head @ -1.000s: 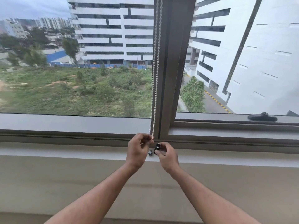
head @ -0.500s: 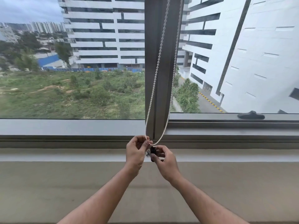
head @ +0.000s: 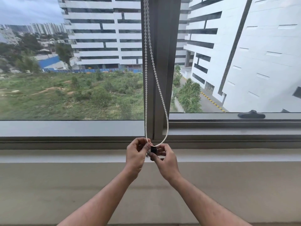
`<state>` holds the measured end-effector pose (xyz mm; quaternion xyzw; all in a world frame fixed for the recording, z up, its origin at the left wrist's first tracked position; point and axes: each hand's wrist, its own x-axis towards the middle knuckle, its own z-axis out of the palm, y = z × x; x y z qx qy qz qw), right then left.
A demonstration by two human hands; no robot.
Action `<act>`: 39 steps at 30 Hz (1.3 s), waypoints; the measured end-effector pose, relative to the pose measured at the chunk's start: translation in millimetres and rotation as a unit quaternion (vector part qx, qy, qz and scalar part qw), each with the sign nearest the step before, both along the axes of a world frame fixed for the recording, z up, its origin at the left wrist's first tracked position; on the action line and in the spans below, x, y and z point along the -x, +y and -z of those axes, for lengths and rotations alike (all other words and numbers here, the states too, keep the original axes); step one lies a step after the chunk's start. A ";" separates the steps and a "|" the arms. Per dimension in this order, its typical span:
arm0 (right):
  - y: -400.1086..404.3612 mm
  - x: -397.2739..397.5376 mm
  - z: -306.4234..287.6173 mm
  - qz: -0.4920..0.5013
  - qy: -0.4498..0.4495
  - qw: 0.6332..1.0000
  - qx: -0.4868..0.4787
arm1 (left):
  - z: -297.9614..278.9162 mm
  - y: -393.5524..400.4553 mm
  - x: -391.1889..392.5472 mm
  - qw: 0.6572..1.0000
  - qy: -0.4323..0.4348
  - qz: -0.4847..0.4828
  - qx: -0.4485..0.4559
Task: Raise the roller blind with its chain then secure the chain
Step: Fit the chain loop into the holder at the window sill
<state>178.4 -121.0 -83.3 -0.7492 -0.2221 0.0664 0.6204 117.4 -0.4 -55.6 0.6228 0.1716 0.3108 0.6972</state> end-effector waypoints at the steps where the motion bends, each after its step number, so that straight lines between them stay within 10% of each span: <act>1: 0.1 -0.3 -1.2 0.001 -0.005 1.000 0.001 | -0.4 -0.3 0.7 1.000 -0.001 0.003 0.000; 39: 15.9 -9.3 -3.8 -0.004 -0.102 0.994 -0.040 | -10.2 28.3 10.8 0.999 0.018 0.044 0.009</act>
